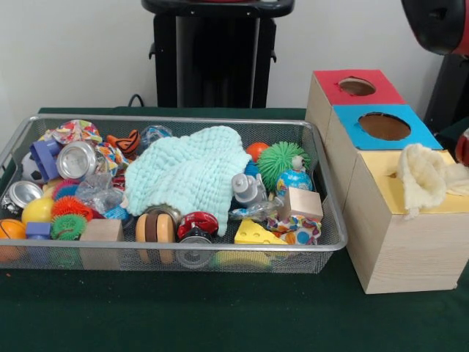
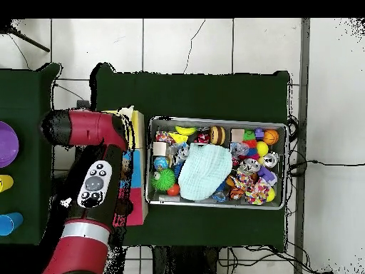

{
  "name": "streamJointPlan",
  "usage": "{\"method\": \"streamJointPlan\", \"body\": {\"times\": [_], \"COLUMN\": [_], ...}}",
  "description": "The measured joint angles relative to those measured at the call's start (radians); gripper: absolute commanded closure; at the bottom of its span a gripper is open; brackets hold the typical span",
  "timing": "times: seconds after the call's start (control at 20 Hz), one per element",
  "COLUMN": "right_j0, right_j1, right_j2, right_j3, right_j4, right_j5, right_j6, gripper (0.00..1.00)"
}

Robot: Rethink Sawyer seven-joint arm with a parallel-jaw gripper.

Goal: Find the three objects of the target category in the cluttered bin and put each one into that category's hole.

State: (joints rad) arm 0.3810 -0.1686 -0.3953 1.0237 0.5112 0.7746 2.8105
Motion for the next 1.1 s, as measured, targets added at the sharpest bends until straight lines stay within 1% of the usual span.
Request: {"method": "streamJointPlan", "body": {"times": [0.2,0.4,0.7,1.1], "right_j0": [-0.03,-0.043,-0.058,-0.105], "right_j1": [0.009,0.005,-0.015,-0.063], "right_j2": [-0.019,-0.032,-0.047,-0.065], "right_j3": [-0.08,-0.127,-0.153,-0.171], "right_j4": [0.001,0.0,0.0,-0.005], "right_j5": [0.158,0.239,0.252,0.268], "right_j6": [0.0,0.0,0.0,0.0], "gripper": [1.0,1.0,1.0,1.0]}}
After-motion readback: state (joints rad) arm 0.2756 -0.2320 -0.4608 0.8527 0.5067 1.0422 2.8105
